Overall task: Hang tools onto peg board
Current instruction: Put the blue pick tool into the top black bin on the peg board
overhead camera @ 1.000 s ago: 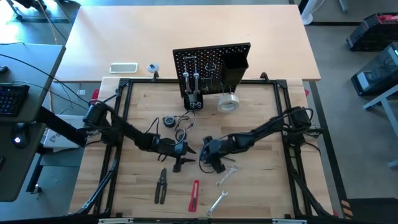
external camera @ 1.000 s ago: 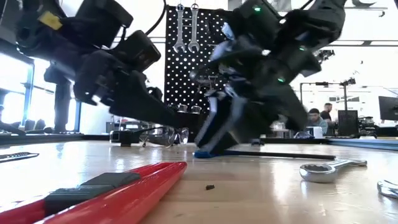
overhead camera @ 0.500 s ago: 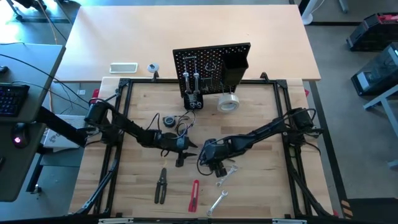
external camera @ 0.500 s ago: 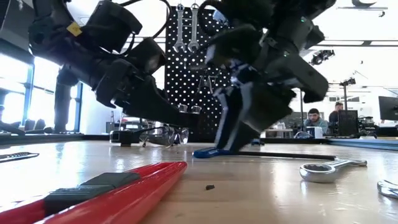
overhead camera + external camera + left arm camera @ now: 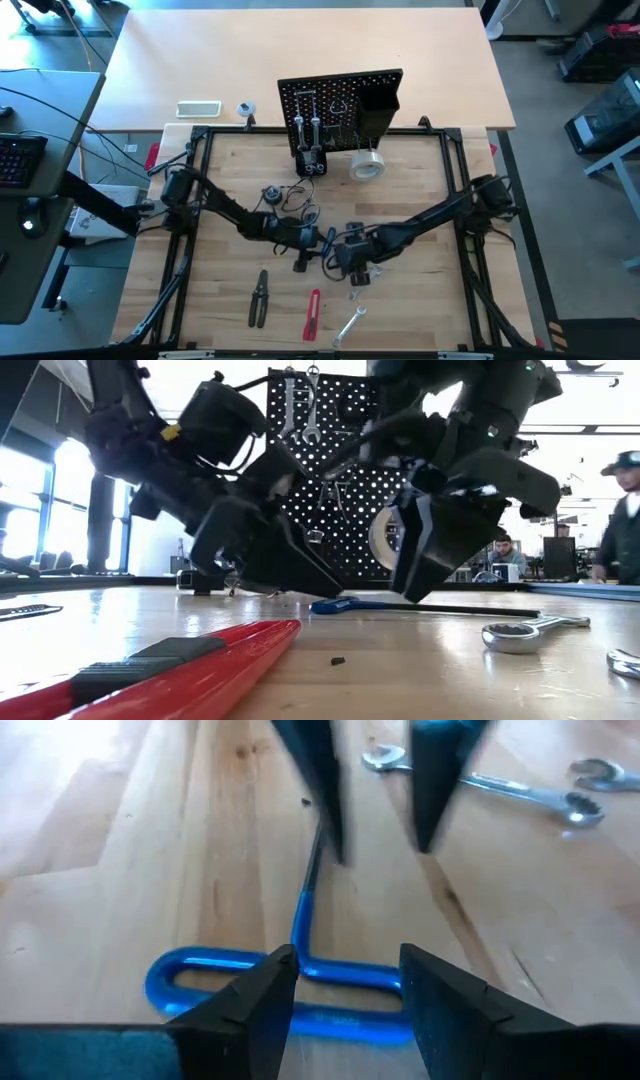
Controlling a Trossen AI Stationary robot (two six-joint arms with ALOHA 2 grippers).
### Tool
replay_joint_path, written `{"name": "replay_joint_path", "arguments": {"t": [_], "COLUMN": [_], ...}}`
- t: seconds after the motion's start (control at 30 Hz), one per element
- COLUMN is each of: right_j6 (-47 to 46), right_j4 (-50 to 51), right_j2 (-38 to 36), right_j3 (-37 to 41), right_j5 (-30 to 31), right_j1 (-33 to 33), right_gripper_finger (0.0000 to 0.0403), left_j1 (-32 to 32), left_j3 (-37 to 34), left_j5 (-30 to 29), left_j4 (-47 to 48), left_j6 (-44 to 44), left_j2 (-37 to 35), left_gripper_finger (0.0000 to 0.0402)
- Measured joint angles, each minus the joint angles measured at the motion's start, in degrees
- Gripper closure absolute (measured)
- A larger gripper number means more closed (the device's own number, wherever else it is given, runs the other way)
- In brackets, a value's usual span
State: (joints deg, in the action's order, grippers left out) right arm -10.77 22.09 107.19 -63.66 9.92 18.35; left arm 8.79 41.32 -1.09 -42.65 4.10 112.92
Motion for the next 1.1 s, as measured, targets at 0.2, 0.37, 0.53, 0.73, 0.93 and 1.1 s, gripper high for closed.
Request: {"name": "replay_joint_path", "arguments": {"t": [0.2, 0.37, 0.53, 0.73, 0.93, 1.1], "right_j6": [-12.48, -16.71, -17.51, -17.76, -17.47, -17.52], "right_j4": [7.91, 1.28, -8.15, -19.71, -27.27, -29.46], "right_j2": [-0.69, -0.97, -1.19, -1.30, -1.30, -1.32], "right_j3": [0.23, 4.41, 9.13, 14.58, 19.30, 20.76], "right_j5": [2.01, 1.65, 1.02, -1.18, -3.14, -3.64], "right_j1": [-0.37, -0.72, -1.61, -4.30, -5.38, -5.73], "right_gripper_finger": [0.0231, 0.0231, 0.0231, 0.0278, 0.0392, 0.0397], "left_j1": [-0.97, -1.62, -1.63, -1.63, -1.61, -1.81], "left_j3": [2.28, 2.28, 2.39, 2.41, 1.97, 1.59], "left_j5": [2.48, 3.20, 3.62, 3.59, 2.12, -2.57], "left_j4": [0.68, 2.65, 5.89, 7.10, 9.89, 16.51], "left_j6": [-0.63, -2.78, -3.78, -4.72, -4.52, -2.99], "left_j2": [2.94, 3.09, 3.04, 2.90, -0.43, -5.65], "left_gripper_finger": [0.0229, 0.0229, 0.0229, 0.0229, 0.0229, 0.0229]}}
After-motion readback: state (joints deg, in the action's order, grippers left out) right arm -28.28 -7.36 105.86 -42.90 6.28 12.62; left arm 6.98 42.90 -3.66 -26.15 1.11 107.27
